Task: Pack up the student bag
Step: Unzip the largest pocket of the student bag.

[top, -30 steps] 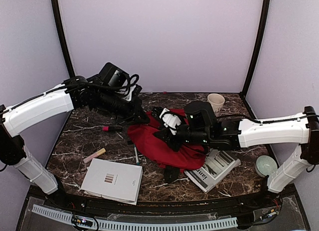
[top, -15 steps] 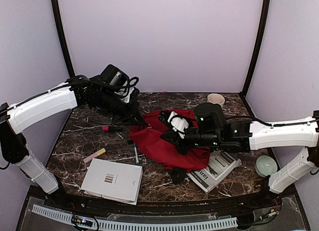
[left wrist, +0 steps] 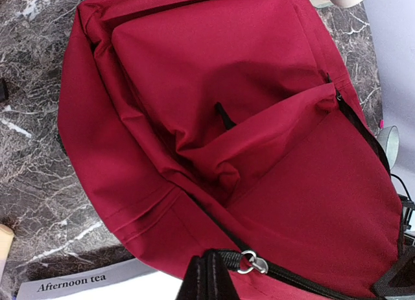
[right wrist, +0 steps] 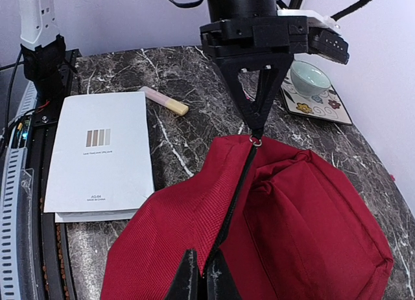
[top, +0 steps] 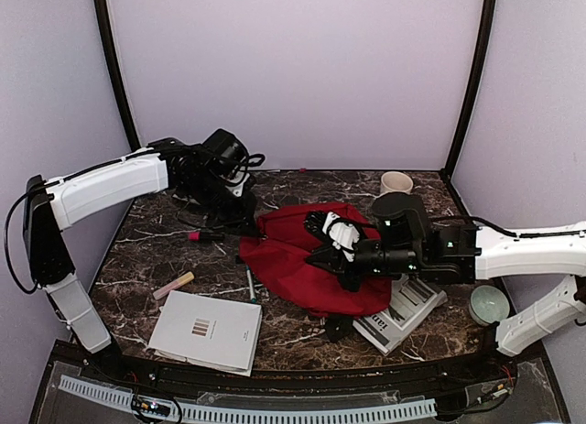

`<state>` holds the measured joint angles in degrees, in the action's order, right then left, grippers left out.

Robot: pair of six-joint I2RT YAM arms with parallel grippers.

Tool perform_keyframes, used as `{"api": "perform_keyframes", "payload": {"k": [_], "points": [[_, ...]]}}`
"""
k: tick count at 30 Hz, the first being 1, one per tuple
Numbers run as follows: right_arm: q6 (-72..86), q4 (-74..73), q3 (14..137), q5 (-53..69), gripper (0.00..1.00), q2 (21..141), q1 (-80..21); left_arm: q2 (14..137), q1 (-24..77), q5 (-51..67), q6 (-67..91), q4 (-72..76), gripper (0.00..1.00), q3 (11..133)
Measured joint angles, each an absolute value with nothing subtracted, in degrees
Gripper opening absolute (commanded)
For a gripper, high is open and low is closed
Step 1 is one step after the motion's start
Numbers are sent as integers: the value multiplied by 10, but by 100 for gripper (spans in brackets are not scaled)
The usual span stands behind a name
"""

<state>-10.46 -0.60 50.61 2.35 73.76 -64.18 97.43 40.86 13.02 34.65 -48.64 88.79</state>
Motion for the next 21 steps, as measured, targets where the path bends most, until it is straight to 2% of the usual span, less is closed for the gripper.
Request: {"api": "perform_keyframes", "payload": {"k": [8,12,14,16,18,21], "points": [[-104,-11,495,54,2,726,-642,1006,403,105,331,-509,0,905],[-98,-14,495,57,47,728,-642,1008,402,104,328,-507,0,911],[-95,-19,498,61,61,733,-643,1007,399,107,325,-502,0,910],[-88,-27,505,63,70,740,-643,1005,396,111,324,-492,2,906],[-81,-34,513,62,75,744,-644,995,394,117,323,-479,12,890],[-69,-33,521,58,77,740,-644,968,392,124,321,-466,37,857]]}}
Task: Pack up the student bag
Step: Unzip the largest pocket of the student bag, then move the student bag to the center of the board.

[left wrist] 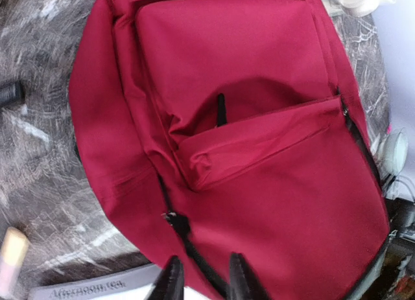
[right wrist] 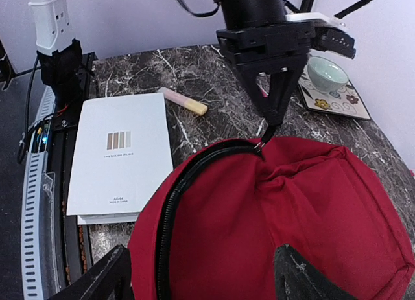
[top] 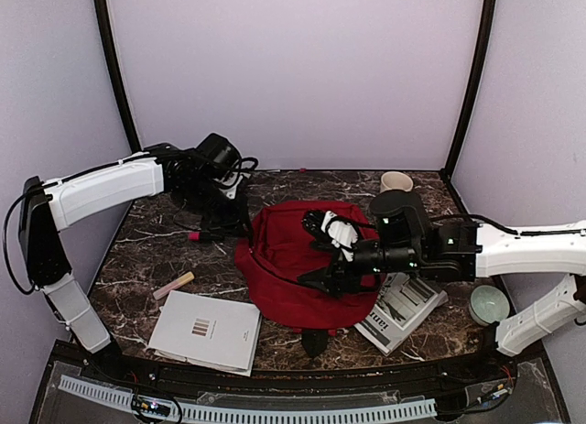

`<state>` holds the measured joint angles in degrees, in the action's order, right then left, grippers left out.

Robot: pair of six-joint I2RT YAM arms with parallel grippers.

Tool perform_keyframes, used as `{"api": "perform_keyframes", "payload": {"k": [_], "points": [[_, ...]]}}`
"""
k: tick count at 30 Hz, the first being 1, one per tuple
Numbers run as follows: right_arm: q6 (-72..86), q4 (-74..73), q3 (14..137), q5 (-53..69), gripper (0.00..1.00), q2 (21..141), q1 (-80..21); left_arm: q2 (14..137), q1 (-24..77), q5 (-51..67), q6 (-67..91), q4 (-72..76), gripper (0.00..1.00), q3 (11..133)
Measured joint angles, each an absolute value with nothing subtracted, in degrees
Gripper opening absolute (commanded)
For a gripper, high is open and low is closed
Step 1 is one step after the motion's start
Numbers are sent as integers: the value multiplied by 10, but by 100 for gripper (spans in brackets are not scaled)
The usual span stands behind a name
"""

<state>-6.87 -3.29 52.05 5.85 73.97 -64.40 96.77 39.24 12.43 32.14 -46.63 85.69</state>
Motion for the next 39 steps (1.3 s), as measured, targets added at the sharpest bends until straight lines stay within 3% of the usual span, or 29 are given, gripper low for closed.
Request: {"api": "perform_keyframes", "payload": {"k": [3,8,17,25,29,33,39], "points": [[-57,-31,521,42,78,720,-643,926,392,131,324,-448,52,818],[-11,-32,515,-15,79,672,-628,857,395,136,330,-424,59,775],[183,-157,475,-159,79,623,-564,812,453,146,343,-391,60,701],[320,-283,475,-176,73,660,-507,816,500,171,368,-362,56,635],[341,-295,475,-157,59,700,-498,816,502,181,380,-341,53,606],[354,-297,476,-128,41,754,-497,816,502,190,395,-315,42,576],[356,-296,490,-97,3,811,-494,820,502,201,413,-277,6,550]]}}
